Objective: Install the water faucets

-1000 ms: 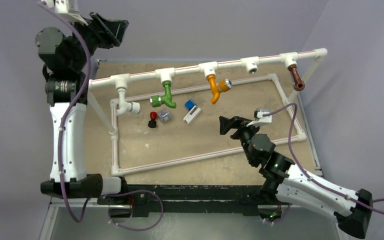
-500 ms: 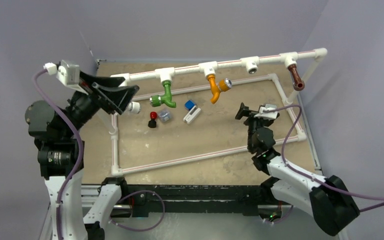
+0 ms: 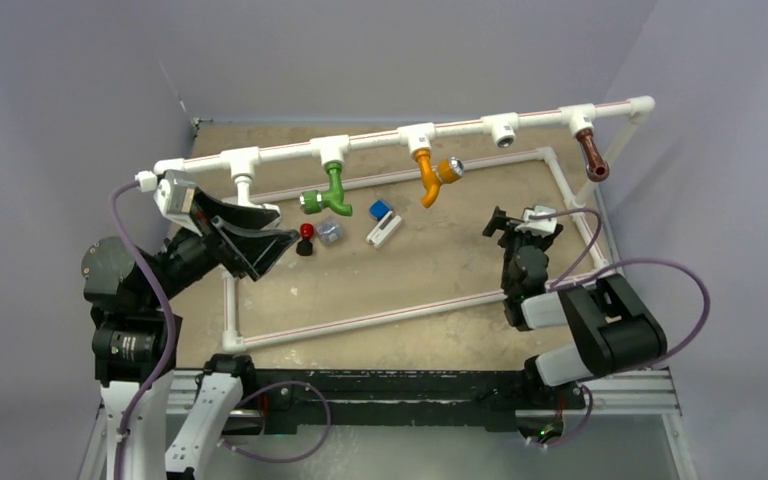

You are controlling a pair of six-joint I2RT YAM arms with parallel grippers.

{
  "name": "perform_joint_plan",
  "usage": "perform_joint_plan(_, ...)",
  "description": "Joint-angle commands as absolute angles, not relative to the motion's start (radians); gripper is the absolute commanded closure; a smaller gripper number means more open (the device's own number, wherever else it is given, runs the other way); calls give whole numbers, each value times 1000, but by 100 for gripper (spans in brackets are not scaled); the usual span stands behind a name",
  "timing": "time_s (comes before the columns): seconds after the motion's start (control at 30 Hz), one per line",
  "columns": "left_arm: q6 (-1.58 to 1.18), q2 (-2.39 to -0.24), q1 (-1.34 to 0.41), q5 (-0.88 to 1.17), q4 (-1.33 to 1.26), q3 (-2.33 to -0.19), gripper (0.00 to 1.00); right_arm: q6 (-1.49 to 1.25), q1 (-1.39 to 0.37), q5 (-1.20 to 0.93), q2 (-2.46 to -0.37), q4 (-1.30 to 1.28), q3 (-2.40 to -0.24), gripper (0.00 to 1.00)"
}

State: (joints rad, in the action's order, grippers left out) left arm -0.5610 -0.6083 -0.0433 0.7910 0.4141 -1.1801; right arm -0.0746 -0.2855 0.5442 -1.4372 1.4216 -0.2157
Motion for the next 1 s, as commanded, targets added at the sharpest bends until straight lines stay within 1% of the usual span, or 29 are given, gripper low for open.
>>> perform_joint_plan(0.0,-611,-610,-52,866,357,-1118,35,-5,-242,488,-1557,1796,-216,1)
perform_joint_plan(0.07,-611,-608,-52,888,351,-1101,35,-69,-218,432,-1504,1657,-231,2)
perform_joint_plan(0.13,-609,-607,-53,897,351,-1094,35,-93,-180,378,-1563,1737,-205,1)
perform_joint_plan(0.17,-608,-608,-54,907,350,-1092,35,-59,-171,427,-1612,1856,-202,1)
perform_joint_plan(0.23,-612,-609,-56,925,342,-1093,35,-110,-165,369,-1563,1662,-249,1)
perform_joint_plan(0.27,-613,-611,-59,929,338,-1095,35,-115,-152,354,-1571,1658,-256,1)
perform_joint_plan(0.3,-615,-612,-65,931,334,-1097,35,-88,-149,364,-1591,1717,-247,1)
perform_joint_plan(0.37,-620,-617,-78,937,326,-1096,35,-89,-149,406,-1570,1728,-230,1)
perform_joint_plan(0.47,-639,-624,-99,963,309,-1080,35,-92,-149,377,-1581,1696,-247,1)
perform_joint_plan(0.5,-647,-624,-108,969,305,-1072,35,-93,-149,406,-1572,1698,-240,1)
perform_joint_plan(0.6,-647,-627,-127,983,310,-1066,35,-87,-149,426,-1591,1760,-235,1)
perform_joint_plan(0.67,-635,-628,-137,983,321,-1067,35,-95,-149,404,-1580,1700,-246,1)
perform_joint_plan(0.8,-596,-633,-152,990,360,-1081,35,-96,-149,392,-1586,1705,-245,1)
perform_joint_plan(0.9,-574,-634,-166,992,381,-1088,35,-123,-135,344,-1582,1631,-273,1)
perform_joint_plan(0.97,-559,-635,-176,980,394,-1088,35,-114,-129,344,-1579,1656,-260,1)
